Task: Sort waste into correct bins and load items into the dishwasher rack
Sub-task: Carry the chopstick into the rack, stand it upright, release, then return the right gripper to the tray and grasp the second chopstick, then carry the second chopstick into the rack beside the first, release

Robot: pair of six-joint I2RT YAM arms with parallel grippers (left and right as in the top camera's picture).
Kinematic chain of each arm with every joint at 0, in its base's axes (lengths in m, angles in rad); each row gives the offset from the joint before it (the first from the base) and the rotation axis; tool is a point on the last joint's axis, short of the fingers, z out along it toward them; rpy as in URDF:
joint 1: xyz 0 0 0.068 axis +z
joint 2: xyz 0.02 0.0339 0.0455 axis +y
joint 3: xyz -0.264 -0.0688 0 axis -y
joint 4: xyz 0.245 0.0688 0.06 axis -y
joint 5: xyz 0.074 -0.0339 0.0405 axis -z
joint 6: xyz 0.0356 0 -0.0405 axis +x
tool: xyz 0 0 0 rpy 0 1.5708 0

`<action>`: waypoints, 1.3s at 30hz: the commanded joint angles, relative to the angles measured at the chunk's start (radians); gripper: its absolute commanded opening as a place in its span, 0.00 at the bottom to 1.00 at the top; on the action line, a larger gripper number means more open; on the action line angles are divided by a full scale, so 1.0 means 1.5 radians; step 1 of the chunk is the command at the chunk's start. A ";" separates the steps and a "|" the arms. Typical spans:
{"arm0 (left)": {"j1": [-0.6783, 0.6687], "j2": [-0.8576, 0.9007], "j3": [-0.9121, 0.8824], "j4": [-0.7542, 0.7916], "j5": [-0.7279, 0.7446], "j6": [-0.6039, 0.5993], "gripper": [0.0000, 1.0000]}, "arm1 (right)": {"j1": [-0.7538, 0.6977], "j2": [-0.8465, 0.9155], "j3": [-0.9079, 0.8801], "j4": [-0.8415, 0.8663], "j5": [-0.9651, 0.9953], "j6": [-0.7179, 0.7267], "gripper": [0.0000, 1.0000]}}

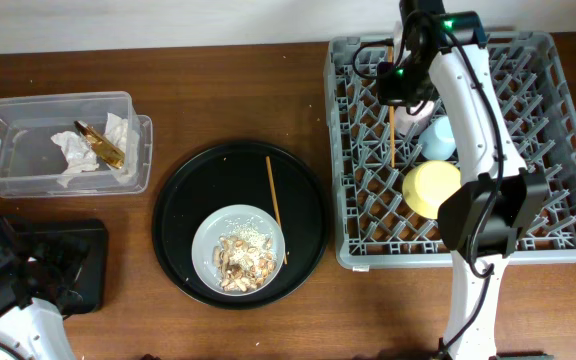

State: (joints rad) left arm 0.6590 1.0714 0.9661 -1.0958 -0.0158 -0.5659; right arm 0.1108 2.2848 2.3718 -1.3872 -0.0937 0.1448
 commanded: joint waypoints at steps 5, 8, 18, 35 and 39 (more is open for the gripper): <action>0.002 -0.003 0.001 0.002 -0.005 -0.004 0.99 | 0.036 -0.003 -0.004 0.000 -0.076 -0.006 0.33; 0.002 -0.003 0.001 0.002 -0.005 -0.004 0.99 | 0.114 -0.003 -0.004 -0.033 -0.109 0.048 0.33; 0.002 -0.003 0.001 0.002 -0.005 -0.004 0.99 | 0.367 0.138 -0.004 0.039 0.069 0.172 0.33; 0.002 -0.003 0.001 0.002 -0.005 -0.004 0.99 | 0.366 0.208 -0.030 0.008 0.065 0.192 0.04; 0.002 -0.003 0.001 0.002 -0.005 -0.004 0.99 | 0.299 0.200 0.269 -0.140 0.066 0.167 0.04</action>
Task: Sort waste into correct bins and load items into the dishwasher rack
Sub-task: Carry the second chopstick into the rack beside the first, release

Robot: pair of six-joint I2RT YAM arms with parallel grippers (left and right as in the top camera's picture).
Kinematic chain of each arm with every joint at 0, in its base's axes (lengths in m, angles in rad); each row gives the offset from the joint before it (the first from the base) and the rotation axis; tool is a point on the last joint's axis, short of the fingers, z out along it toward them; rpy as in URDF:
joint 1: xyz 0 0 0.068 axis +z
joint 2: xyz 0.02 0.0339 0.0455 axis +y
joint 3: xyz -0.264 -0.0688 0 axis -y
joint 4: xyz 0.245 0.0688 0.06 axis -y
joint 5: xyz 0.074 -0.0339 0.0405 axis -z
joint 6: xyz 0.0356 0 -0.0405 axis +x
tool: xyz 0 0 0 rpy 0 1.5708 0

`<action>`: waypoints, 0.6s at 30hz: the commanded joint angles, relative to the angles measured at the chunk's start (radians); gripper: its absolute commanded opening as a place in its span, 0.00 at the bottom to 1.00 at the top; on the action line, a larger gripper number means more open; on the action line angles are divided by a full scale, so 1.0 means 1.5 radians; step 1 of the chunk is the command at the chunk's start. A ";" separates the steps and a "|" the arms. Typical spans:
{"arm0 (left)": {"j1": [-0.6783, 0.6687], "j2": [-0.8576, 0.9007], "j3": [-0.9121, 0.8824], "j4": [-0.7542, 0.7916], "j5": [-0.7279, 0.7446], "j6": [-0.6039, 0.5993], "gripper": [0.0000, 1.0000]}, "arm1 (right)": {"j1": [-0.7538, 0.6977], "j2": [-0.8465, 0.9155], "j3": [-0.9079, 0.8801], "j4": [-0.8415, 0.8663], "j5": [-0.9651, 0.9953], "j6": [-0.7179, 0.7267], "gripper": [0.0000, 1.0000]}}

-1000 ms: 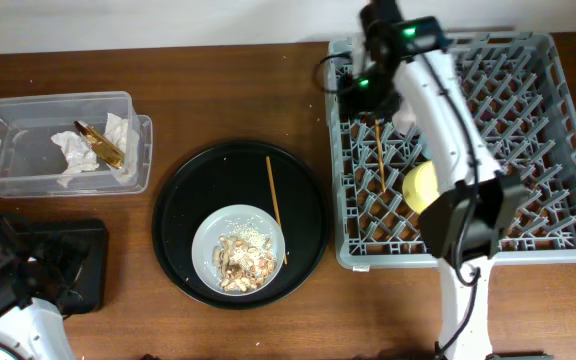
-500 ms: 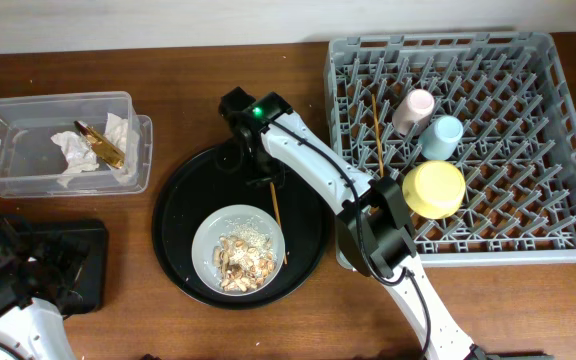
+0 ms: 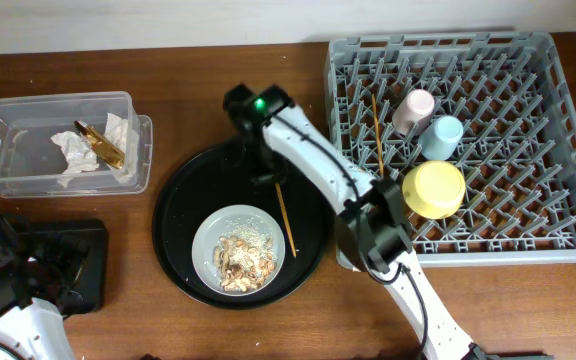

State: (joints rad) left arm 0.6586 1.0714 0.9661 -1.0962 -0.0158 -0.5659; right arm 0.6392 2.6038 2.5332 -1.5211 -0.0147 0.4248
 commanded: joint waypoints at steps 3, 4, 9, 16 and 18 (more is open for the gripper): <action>0.002 -0.003 0.001 0.002 -0.005 -0.004 0.99 | -0.170 -0.013 0.343 -0.119 0.005 -0.120 0.04; 0.002 -0.003 0.001 0.002 -0.005 -0.004 0.99 | -0.211 -0.014 0.349 -0.119 0.000 -0.180 0.04; 0.002 -0.003 0.001 0.002 -0.005 -0.004 0.99 | -0.320 -0.007 0.341 -0.114 0.003 -0.211 0.04; 0.002 -0.003 0.001 0.002 -0.005 -0.004 0.99 | -0.333 0.014 0.341 -0.106 -0.002 -0.210 0.62; 0.002 -0.003 0.001 0.002 -0.005 -0.004 0.99 | -0.333 0.014 0.341 -0.117 -0.024 -0.208 0.74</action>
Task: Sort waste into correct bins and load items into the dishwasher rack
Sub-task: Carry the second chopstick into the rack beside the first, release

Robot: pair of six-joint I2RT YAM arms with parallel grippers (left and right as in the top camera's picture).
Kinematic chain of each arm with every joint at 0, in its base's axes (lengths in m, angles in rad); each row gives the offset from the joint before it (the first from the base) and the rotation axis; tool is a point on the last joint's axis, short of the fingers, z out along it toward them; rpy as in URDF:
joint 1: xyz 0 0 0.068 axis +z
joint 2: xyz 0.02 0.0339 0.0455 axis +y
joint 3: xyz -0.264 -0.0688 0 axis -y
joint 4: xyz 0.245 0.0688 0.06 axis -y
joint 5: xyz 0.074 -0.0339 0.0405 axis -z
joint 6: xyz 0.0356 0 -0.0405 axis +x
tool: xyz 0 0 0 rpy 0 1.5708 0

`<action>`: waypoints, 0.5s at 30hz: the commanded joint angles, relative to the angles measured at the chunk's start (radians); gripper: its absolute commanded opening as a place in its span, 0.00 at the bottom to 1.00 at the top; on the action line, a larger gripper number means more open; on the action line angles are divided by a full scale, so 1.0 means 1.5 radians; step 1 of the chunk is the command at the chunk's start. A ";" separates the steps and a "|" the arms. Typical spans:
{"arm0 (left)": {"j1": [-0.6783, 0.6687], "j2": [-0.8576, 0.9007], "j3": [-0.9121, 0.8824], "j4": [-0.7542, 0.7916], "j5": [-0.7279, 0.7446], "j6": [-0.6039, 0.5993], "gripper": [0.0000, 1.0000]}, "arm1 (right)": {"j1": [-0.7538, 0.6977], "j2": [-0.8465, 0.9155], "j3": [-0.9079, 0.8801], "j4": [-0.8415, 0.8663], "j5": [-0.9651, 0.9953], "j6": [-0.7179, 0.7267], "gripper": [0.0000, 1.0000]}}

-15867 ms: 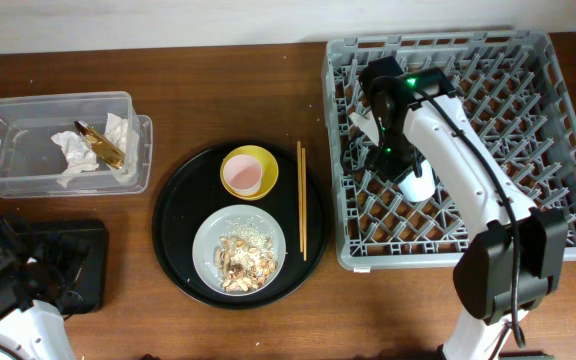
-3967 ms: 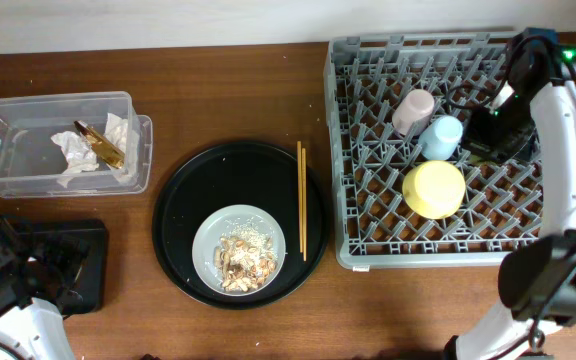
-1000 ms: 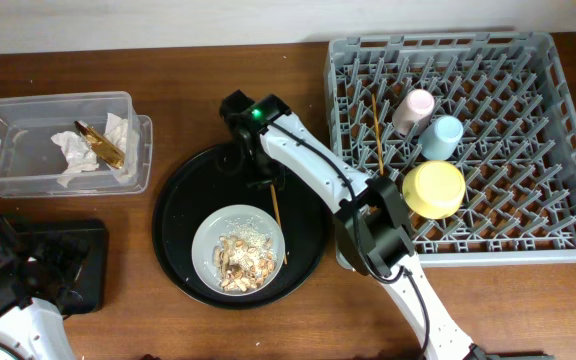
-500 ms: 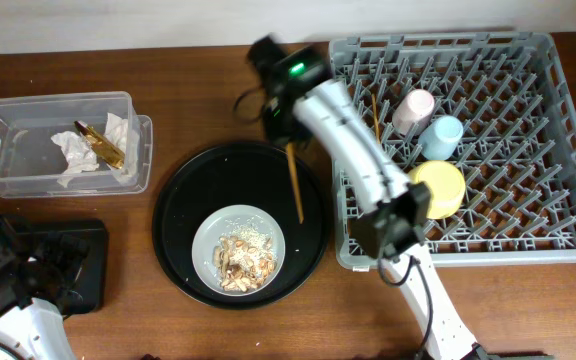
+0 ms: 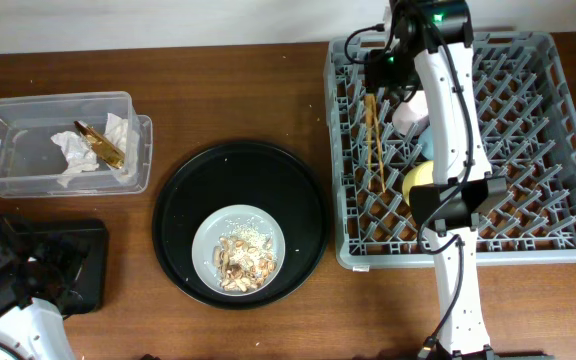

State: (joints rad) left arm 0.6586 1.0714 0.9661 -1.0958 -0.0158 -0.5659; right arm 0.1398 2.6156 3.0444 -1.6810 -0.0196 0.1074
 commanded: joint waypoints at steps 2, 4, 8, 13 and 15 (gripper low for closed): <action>0.002 -0.003 0.001 0.002 -0.005 -0.004 0.99 | -0.001 -0.004 0.000 -0.012 -0.090 0.014 0.85; 0.002 -0.003 0.001 0.002 -0.005 -0.004 0.99 | -0.003 -0.034 0.000 -0.012 -0.092 0.057 0.86; 0.002 -0.003 0.001 0.002 -0.005 -0.004 0.99 | -0.084 -0.190 0.000 -0.012 -0.080 0.062 0.98; 0.002 -0.003 0.001 0.002 -0.005 -0.004 0.99 | -0.243 -0.367 -0.028 -0.012 -0.087 0.018 0.98; 0.002 -0.003 0.001 0.002 -0.005 -0.004 0.99 | -0.278 -0.434 -0.132 -0.012 -0.034 0.019 0.98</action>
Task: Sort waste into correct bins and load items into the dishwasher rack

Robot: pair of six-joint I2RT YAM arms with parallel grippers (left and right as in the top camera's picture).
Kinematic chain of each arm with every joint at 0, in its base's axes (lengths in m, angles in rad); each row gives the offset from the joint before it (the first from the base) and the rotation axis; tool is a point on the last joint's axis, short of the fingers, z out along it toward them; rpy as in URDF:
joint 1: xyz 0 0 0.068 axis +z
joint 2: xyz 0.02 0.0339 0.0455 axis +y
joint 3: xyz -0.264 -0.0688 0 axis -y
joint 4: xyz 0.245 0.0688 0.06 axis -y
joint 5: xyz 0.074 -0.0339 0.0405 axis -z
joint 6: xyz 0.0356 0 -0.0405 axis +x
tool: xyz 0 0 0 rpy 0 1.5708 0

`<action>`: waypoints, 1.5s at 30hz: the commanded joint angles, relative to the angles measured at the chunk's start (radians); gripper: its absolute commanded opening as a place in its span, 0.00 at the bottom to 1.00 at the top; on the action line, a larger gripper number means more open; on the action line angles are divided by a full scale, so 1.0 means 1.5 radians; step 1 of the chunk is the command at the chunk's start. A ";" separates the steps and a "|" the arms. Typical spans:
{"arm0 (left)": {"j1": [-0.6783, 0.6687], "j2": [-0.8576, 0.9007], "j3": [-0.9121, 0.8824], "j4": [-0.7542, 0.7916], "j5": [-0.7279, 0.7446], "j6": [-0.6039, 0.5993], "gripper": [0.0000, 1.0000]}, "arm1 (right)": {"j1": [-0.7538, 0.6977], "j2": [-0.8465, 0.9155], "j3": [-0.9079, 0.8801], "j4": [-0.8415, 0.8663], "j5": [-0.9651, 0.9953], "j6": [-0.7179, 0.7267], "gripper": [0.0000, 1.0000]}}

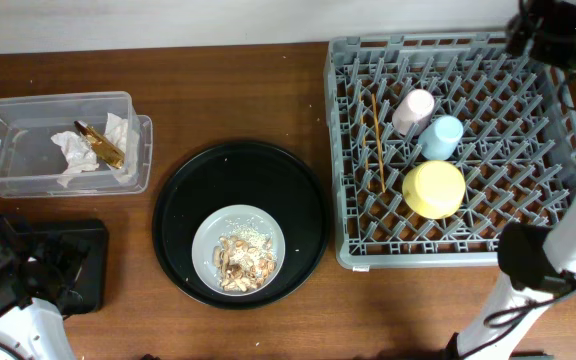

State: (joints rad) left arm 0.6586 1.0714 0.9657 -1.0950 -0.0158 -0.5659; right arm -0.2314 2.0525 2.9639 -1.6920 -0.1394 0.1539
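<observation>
The grey dishwasher rack [528, 235] fills the right side of the overhead view. In it lie two wooden chopsticks [378, 145], side by side, with a pink cup [413, 108], a blue cup [444, 137] and a yellow cup [434, 188]. A white bowl of food scraps [238, 250] sits on the round black tray [193, 190]. My right arm [568, 35] is at the rack's far right corner, its fingers not discernible. My left arm rests at the lower left, its fingers not made out.
A clear plastic bin [28, 175] at the left holds crumpled paper and a gold wrapper. A black bin [78, 270] stands at the lower left beside my left arm. Brown tabletop lies between the bins, the tray and the rack.
My right arm was over the rack's left part above the chopsticks; now it is at the rack's far right corner, and the chopsticks lie alone in the rack. Left arm unmoved.
One chopstick lay on the black tray beside the bowl and another in the rack under my right gripper. Then the right gripper was over the tray at that chopstick. Then the tray held only the bowl and both chopsticks were in the rack.
</observation>
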 commanded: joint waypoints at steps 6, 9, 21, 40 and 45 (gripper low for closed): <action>0.002 -0.003 0.001 0.001 -0.005 -0.004 0.99 | -0.272 -0.109 -0.422 -0.005 -0.055 0.028 0.98; 0.002 -0.003 0.001 0.001 -0.005 -0.004 0.99 | -0.424 -0.109 -0.535 -0.004 -0.059 0.032 0.98; 0.002 -0.003 0.001 -0.098 0.353 -0.004 0.99 | -0.492 -0.107 -0.607 -0.004 -0.057 0.058 0.98; -0.855 0.454 0.387 -0.028 -0.021 -0.141 0.99 | -0.492 -0.107 -0.607 -0.004 -0.057 0.058 0.98; -0.857 0.584 0.387 0.005 -0.065 -0.206 0.58 | -0.492 -0.107 -0.607 -0.004 -0.057 0.058 0.98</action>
State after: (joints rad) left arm -0.6262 1.8599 1.5337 -1.0935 -0.0689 -0.7967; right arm -0.9665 1.9095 2.0563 -1.6932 -0.2237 0.2363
